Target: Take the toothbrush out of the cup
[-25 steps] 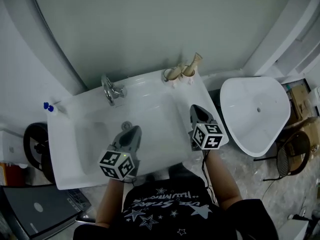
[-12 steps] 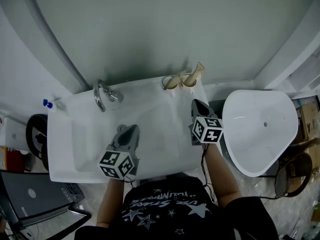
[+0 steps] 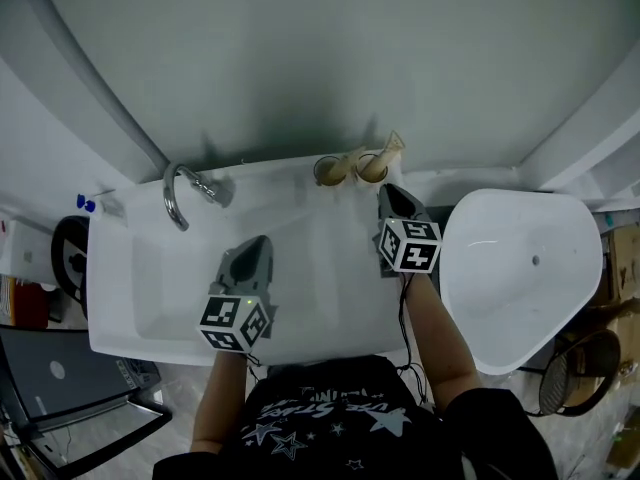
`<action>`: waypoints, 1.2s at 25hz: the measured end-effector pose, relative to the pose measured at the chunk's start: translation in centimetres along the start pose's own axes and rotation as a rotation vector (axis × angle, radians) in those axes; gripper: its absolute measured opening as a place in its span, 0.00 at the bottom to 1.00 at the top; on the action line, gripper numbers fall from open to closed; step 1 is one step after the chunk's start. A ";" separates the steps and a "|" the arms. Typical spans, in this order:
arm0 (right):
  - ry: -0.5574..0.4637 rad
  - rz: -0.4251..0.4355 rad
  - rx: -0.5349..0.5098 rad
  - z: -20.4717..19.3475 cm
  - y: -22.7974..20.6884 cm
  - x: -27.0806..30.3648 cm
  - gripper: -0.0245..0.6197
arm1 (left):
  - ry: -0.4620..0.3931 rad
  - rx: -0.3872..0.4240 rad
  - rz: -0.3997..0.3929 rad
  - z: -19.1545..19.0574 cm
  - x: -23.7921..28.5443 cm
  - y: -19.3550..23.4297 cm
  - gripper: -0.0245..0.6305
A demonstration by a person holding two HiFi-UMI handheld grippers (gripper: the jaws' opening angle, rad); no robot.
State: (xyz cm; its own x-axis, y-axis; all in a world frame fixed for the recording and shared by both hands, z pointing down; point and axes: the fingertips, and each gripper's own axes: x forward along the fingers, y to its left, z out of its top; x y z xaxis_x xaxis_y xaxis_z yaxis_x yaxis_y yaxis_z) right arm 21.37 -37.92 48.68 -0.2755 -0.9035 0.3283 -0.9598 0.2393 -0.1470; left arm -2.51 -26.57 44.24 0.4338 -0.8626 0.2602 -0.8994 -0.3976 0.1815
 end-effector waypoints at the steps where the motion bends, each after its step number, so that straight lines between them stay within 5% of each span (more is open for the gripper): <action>1: 0.001 -0.005 -0.001 0.1 -0.4 0.5 0.06 | 0.001 -0.003 0.006 0.1 0.4 -0.1 0.07; 7: 0.017 -0.022 0.009 0.3 -2.1 3.3 0.07 | 0.010 -0.006 0.034 0.1 2.4 -0.4 0.07; 10: 0.038 -0.014 0.028 0.0 -2.3 4.4 0.20 | 0.020 -0.009 0.040 0.1 3.0 -0.4 0.07; 30: 0.064 -0.192 -0.041 0.6 -2.9 8.1 0.20 | 0.057 -0.054 0.036 -1.2 4.2 0.6 0.07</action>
State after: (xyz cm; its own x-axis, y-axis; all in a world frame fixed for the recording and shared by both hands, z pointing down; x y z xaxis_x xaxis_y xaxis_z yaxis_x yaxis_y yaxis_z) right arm 21.98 -46.19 51.20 -0.0888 -0.9096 0.4058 -0.9960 0.0803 -0.0380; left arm -1.13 -30.09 46.61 0.4048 -0.8565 0.3204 -0.9111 -0.3478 0.2214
